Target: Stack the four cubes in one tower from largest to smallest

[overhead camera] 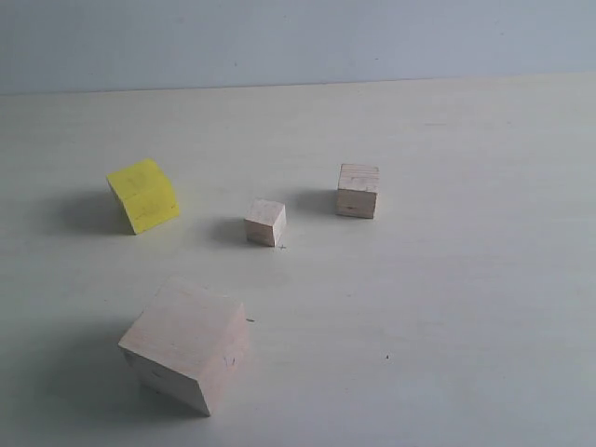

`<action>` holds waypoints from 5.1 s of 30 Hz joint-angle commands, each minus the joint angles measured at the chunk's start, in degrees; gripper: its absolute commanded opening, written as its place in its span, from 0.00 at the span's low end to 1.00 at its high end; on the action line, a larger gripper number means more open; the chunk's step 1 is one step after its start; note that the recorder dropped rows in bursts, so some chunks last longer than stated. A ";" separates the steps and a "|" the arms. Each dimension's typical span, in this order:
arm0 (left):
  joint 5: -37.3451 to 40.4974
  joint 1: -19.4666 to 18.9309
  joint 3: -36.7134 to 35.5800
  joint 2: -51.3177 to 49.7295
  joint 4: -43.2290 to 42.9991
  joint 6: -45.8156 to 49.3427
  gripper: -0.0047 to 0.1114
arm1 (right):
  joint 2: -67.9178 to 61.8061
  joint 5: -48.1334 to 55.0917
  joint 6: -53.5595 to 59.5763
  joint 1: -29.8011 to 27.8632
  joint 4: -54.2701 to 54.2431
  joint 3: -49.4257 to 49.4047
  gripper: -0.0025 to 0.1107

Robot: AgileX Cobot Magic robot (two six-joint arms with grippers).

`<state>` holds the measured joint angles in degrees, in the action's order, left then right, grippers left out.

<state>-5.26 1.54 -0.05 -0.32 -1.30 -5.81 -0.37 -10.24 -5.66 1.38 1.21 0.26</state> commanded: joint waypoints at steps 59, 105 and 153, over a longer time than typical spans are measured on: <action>36.71 29.81 28.67 -41.07 32.88 -0.52 0.04 | -31.55 30.27 -12.39 28.33 -12.79 26.14 0.02; 32.77 29.81 36.39 -100.01 73.09 59.12 0.04 | -33.10 25.13 -7.30 29.29 -7.63 26.14 0.02; 26.94 24.23 55.13 -98.34 50.36 35.58 0.04 | -33.10 28.48 -7.44 29.29 -8.73 26.14 0.02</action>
<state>23.74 26.87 56.29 -98.79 51.73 32.53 -33.44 18.18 -13.28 30.57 -7.58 25.99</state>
